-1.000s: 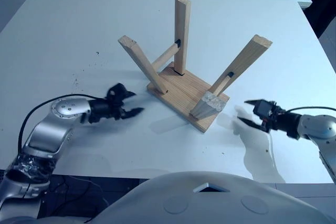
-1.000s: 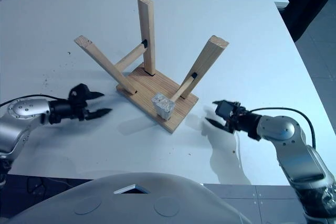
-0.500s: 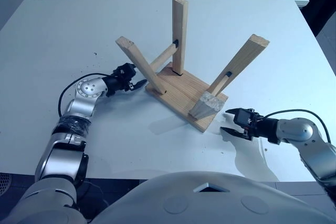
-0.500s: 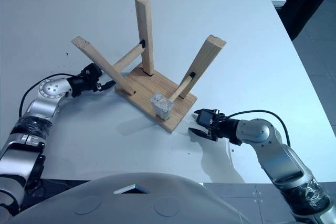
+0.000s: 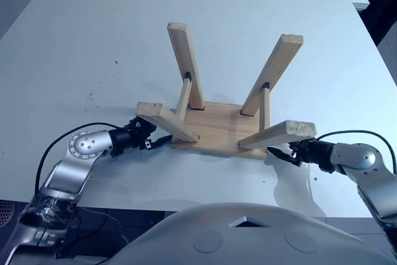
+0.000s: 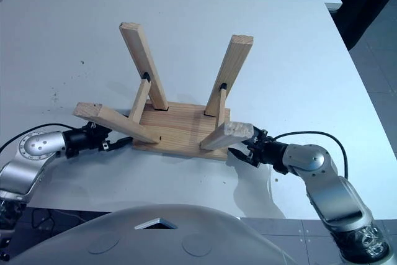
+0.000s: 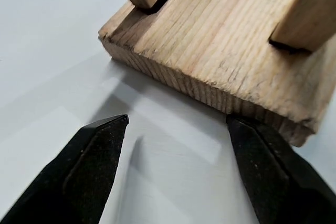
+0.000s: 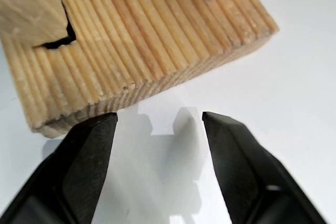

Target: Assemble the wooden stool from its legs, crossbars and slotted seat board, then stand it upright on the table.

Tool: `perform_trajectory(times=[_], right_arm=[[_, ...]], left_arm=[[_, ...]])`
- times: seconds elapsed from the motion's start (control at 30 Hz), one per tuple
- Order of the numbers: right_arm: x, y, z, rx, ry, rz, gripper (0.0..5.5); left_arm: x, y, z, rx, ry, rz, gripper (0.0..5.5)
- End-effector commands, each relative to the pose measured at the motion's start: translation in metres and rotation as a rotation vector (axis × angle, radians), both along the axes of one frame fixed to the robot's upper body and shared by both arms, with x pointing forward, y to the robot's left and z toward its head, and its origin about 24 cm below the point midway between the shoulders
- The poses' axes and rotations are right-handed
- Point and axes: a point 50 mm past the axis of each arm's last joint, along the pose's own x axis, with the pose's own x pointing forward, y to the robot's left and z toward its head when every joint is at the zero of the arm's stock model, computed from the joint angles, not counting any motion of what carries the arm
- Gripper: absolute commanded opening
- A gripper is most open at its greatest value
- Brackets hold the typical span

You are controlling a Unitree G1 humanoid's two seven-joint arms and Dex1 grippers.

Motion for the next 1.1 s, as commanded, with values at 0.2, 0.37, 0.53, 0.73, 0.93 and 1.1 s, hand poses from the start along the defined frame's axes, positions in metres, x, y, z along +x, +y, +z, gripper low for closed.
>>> perform_trajectory(times=[0.2,0.37,0.53,0.73,0.93,1.1], right_arm=[[-0.01,0.028,0.063,0.283,-0.014,0.264,2.99],[-0.008,0.023,0.077,0.32,-0.01,0.304,2.99],[-0.012,0.024,0.082,0.343,0.009,0.347,2.99],[-0.011,0.017,0.077,0.328,0.034,0.323,2.99],[-0.002,-0.009,0.07,0.308,0.06,0.266,2.99],[0.007,-0.026,0.054,0.294,0.073,0.237,2.99]], left_arm=[[-0.037,-0.026,0.061,-0.277,0.141,-0.161,3.49],[-0.039,-0.013,0.086,-0.323,0.196,-0.2,3.49],[-0.027,0.001,0.093,-0.284,0.184,-0.181,3.49],[-0.023,0.015,0.084,-0.23,0.198,-0.161,3.49],[-0.012,0.046,0.06,-0.068,0.157,-0.059,3.49],[-0.01,0.057,0.042,-0.006,0.135,-0.041,3.72]])
